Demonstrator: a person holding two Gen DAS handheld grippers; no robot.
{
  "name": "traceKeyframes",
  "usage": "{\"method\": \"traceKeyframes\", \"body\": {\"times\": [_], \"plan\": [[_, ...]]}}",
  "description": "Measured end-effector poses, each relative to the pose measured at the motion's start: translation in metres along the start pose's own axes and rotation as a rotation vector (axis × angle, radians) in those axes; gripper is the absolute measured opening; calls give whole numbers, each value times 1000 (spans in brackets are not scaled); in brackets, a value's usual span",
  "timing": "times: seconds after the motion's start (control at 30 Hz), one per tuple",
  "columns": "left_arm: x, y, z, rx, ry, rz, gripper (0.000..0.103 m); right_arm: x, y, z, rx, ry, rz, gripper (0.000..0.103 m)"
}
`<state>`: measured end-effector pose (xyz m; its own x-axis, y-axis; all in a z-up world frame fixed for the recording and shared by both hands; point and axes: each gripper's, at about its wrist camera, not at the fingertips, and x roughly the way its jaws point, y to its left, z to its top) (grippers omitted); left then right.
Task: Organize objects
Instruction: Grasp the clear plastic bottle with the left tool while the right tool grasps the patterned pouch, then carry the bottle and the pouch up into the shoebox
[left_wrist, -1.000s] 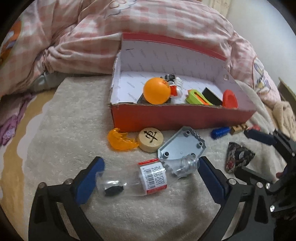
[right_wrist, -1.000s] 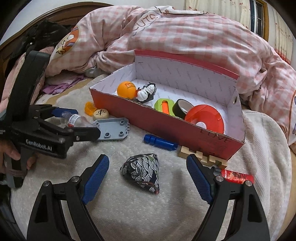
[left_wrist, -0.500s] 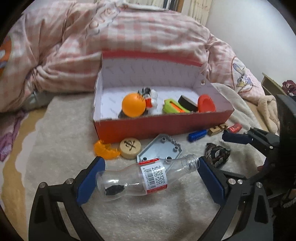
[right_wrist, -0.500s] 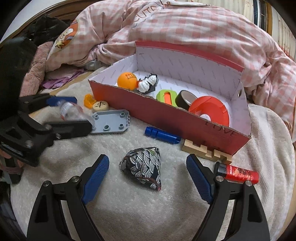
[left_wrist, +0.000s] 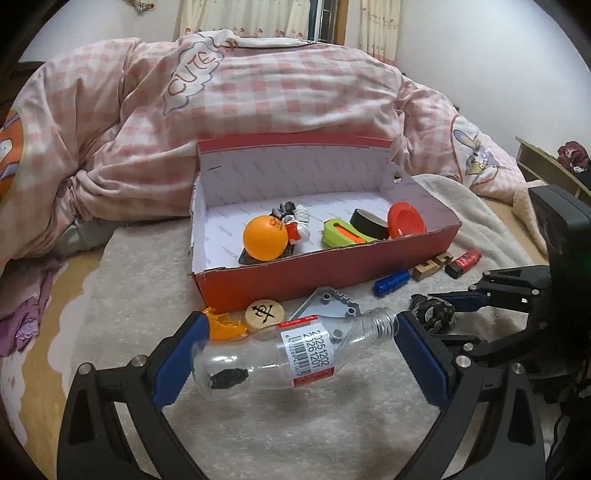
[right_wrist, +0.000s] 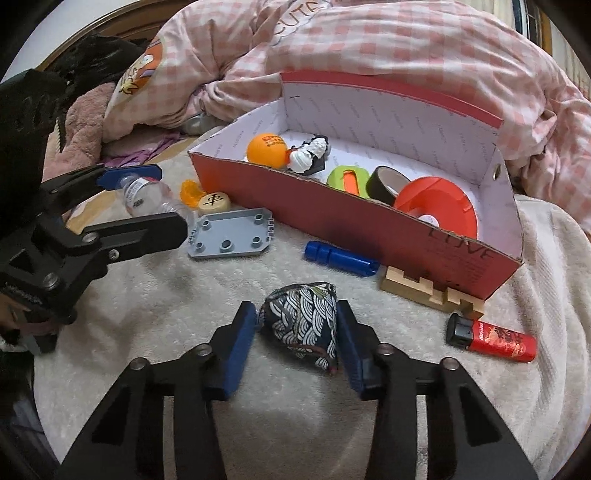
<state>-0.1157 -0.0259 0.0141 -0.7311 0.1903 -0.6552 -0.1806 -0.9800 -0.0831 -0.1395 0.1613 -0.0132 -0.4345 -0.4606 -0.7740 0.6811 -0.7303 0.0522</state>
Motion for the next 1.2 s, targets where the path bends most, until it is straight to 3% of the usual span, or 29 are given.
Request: {"method": "traceKeyframes", "body": {"times": [0.2, 0.73, 0.97, 1.2], "plan": [[1, 6, 0, -36, 4, 15, 101, -4, 8, -1, -41, -12, 25, 38], [-21, -10, 3, -46, -29, -6, 101, -55, 17, -23, -63, -46, -51, 38], [-28, -23, 9, -58, -22, -32, 101, -87, 12, -24, -26, -124, -59, 38], [-44, -29, 24, -68, -82, -16, 101, -94, -1, -18, 20, -176, -41, 38]]}}
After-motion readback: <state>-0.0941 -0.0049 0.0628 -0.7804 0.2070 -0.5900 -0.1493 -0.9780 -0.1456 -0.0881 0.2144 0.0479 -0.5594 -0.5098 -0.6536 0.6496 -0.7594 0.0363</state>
